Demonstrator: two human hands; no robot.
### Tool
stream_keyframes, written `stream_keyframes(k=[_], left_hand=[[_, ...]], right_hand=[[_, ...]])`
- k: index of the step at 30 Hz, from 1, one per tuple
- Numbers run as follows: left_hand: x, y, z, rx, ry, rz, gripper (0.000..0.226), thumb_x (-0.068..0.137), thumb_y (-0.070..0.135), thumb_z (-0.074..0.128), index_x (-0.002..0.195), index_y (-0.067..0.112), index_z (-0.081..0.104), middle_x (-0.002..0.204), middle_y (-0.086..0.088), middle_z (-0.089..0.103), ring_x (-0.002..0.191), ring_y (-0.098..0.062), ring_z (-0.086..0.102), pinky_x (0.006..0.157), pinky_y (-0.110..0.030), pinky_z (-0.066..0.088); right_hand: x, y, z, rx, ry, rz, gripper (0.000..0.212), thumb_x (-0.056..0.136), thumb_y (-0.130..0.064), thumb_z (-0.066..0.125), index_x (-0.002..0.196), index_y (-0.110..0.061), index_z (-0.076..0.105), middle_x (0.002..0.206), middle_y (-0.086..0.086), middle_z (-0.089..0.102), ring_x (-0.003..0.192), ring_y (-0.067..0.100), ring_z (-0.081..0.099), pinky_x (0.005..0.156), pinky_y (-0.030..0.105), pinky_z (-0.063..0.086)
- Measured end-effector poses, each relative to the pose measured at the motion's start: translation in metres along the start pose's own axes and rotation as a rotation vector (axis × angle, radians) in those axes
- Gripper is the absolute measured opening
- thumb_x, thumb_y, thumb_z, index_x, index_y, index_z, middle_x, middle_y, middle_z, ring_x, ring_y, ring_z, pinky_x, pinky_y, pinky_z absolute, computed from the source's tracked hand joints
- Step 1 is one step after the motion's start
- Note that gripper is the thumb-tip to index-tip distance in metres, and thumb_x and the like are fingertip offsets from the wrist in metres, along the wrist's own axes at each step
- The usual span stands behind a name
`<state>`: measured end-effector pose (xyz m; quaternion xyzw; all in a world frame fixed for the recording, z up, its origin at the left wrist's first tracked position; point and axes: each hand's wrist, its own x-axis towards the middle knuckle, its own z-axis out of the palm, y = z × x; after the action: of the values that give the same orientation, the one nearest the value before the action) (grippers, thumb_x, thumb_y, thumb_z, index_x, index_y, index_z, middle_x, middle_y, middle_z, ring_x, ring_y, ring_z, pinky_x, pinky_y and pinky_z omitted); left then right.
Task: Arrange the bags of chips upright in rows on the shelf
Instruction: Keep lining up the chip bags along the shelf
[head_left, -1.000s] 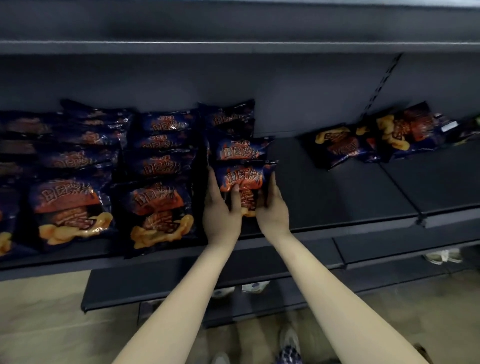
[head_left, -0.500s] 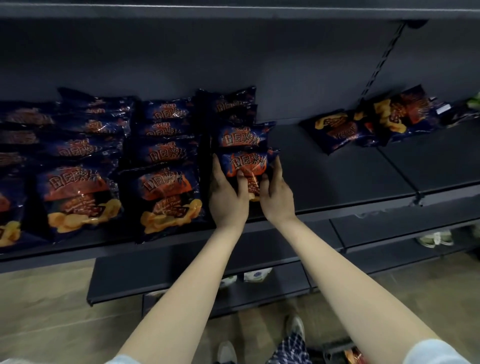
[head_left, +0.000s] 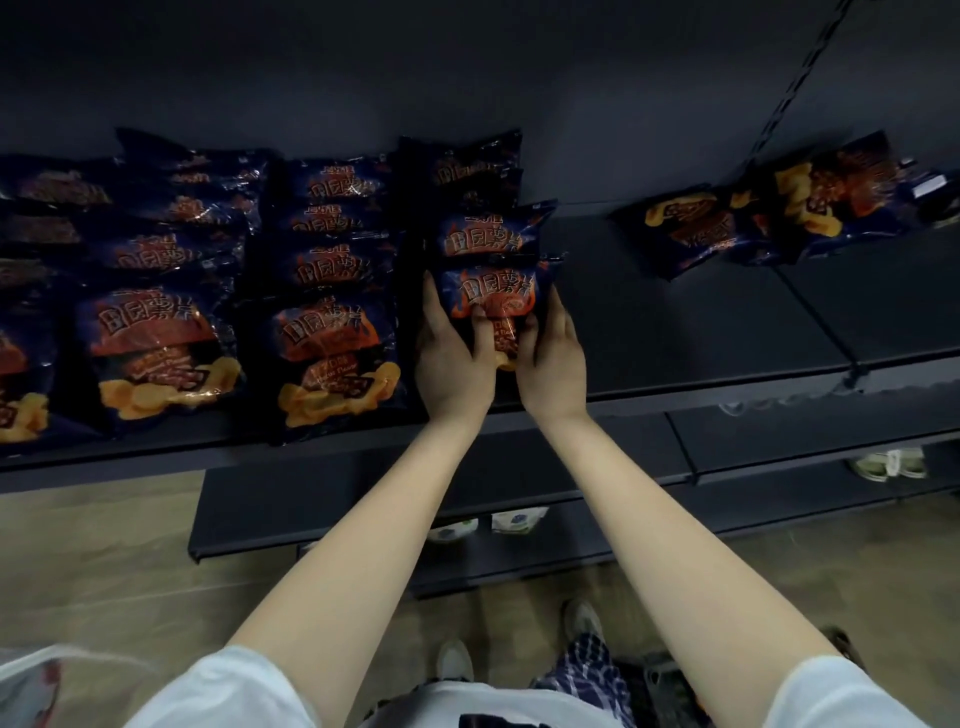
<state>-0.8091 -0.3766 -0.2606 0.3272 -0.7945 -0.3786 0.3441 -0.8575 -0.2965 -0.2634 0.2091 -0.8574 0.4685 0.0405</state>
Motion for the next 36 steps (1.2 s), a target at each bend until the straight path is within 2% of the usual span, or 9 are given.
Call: stream_keyframes(k=[4,10,13,16,18,22,30,33,36], left_hand=[[-0.002,0.001,0.0,-0.004,-0.002,0.006,0.065,0.093,0.043,0.038,0.148,0.025,0.008,0.138,-0.011,0.047,0.113,-0.03,0.055,0.081,-0.034,0.046],[-0.011,0.005,-0.009,-0.014,0.034,0.136,0.068,0.091,0.047,0.037,0.148,0.021,0.01,0.153,-0.005,0.027,0.137,-0.019,0.033,0.103,-0.044,0.041],[-0.014,0.011,-0.014,-0.031,0.059,0.172,0.068,0.09,0.041,0.04,0.148,0.017,0.013,0.154,-0.005,0.021,0.141,-0.016,0.024,0.112,-0.037,0.03],[-0.016,0.028,-0.015,-0.068,0.093,0.21,0.064,0.089,0.033,0.041,0.146,0.014,0.019,0.154,-0.006,0.02,0.142,-0.016,0.019,0.114,-0.033,0.024],[-0.014,0.044,-0.01,-0.079,0.091,0.267,0.061,0.087,0.026,0.042,0.144,0.012,0.024,0.154,-0.007,0.022,0.142,-0.017,0.019,0.115,-0.037,0.023],[-0.005,0.077,0.011,-0.125,0.07,0.357,0.057,0.085,0.02,0.043,0.141,0.012,0.031,0.152,-0.006,0.026,0.142,-0.019,0.02,0.114,-0.045,0.025],[0.011,0.129,0.102,0.002,-0.008,0.437,0.053,0.083,0.012,0.056,0.135,0.012,0.043,0.143,-0.01,0.041,0.135,-0.024,0.035,0.109,-0.037,0.034],[0.019,0.134,0.15,0.178,-0.189,0.472,0.065,0.079,0.018,0.065,0.138,0.011,0.039,0.144,-0.015,0.037,0.135,-0.031,0.032,0.111,-0.043,0.031],[0.025,0.129,0.189,0.301,-0.425,0.387,0.077,0.081,0.03,0.065,0.145,0.016,0.025,0.151,-0.013,0.026,0.137,-0.03,0.025,0.111,-0.044,0.028]], right_hand=[[0.0,0.001,-0.002,0.035,-0.026,0.013,0.052,0.101,-0.025,0.034,0.148,-0.009,0.019,0.151,0.013,0.031,0.135,0.025,0.038,0.102,0.025,0.034],[0.001,0.0,-0.015,0.216,-0.043,0.045,0.052,0.101,-0.019,0.034,0.148,-0.006,0.016,0.155,0.014,0.019,0.142,0.02,0.022,0.09,-0.012,0.009],[0.009,-0.005,-0.027,0.232,-0.018,-0.024,0.051,0.101,-0.016,0.035,0.148,-0.006,0.018,0.154,0.014,0.02,0.142,0.021,0.022,0.101,-0.004,0.014],[0.02,-0.007,-0.037,0.221,-0.033,-0.118,0.05,0.1,-0.016,0.035,0.147,-0.005,0.02,0.153,0.013,0.022,0.143,0.024,0.021,0.118,0.04,0.021],[0.031,-0.004,-0.043,0.209,-0.029,-0.141,0.05,0.1,-0.016,0.035,0.147,-0.004,0.022,0.153,0.012,0.023,0.143,0.025,0.02,0.116,0.049,0.021],[0.052,0.009,-0.061,0.188,-0.026,-0.138,0.049,0.1,-0.017,0.035,0.147,-0.007,0.023,0.154,0.009,0.02,0.143,0.023,0.02,0.117,0.044,0.023],[0.101,0.063,-0.134,0.12,0.091,-0.084,0.048,0.099,-0.015,0.038,0.145,-0.006,0.028,0.154,0.009,0.017,0.142,0.018,0.017,0.102,-0.001,0.011],[0.112,0.088,-0.163,0.111,0.13,0.002,0.048,0.099,-0.015,0.038,0.145,-0.008,0.028,0.155,0.008,0.015,0.142,0.018,0.018,0.098,-0.002,0.013],[0.113,0.112,-0.183,0.098,0.112,0.065,0.049,0.098,-0.016,0.039,0.145,-0.009,0.027,0.155,0.006,0.016,0.142,0.019,0.02,0.1,0.008,0.016]])
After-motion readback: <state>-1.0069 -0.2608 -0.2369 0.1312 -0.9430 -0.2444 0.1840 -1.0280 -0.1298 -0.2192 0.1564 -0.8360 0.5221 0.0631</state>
